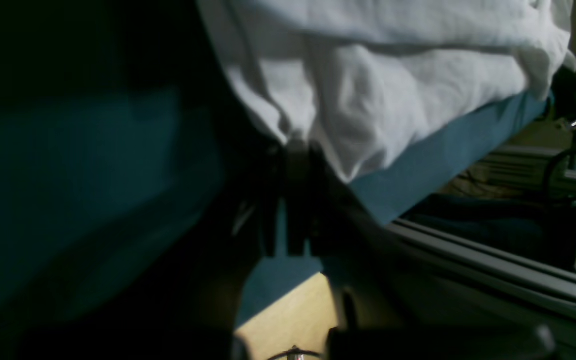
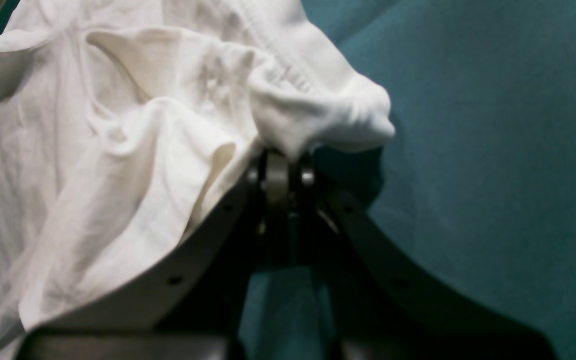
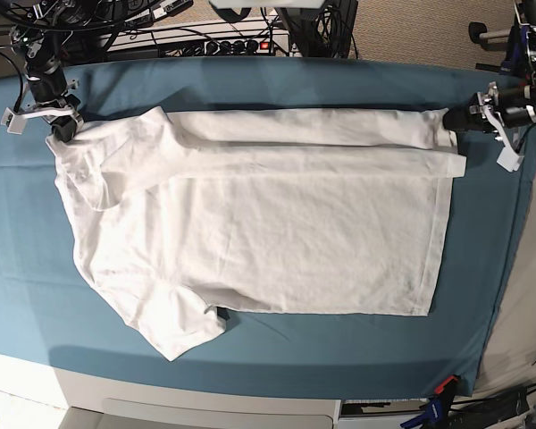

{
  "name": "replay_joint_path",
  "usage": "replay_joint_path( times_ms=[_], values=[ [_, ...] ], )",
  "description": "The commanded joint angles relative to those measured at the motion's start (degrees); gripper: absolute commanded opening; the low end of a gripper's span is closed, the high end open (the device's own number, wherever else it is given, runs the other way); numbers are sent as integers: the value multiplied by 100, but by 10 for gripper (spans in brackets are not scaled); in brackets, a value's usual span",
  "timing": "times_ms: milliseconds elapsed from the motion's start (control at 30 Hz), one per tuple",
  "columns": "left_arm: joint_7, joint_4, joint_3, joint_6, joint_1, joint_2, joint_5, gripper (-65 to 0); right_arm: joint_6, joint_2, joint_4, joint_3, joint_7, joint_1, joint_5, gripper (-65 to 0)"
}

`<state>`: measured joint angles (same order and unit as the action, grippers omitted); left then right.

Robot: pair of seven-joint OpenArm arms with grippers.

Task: Fold the T-shirt properly
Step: 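Regrasp the folded edge with both grippers and tuck it flatter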

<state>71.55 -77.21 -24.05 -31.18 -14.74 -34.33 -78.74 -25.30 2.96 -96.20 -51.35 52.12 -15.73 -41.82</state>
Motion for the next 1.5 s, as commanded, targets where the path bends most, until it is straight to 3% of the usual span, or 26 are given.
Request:
replay_joint_path(
  times_ms=[0,400,667,1100,1467],
  values=[
    [-22,-70,-46,-44,28,-151,-142,-650,-42,85,-83,-35,-85,15,-57,-650],
    [63,-651,-50,-133,-442,-264,-136,-650,-44,258,-98,-50,46,-481,-105,-650],
    [46,-1263,-90,-149,-828,-267,181,-650,-61,258,-501,-52,90,-879,-205,-650],
    [50,-1305,-107,-103,-1165,-269,387,-650,-59,260,-1180,-131,109,-1471,-28,-650],
    [48,-1305,-1034,-83,-1226,-269,457,-650,-57,258,-1180,-271,125,-1683,-15,-650]
  ],
)
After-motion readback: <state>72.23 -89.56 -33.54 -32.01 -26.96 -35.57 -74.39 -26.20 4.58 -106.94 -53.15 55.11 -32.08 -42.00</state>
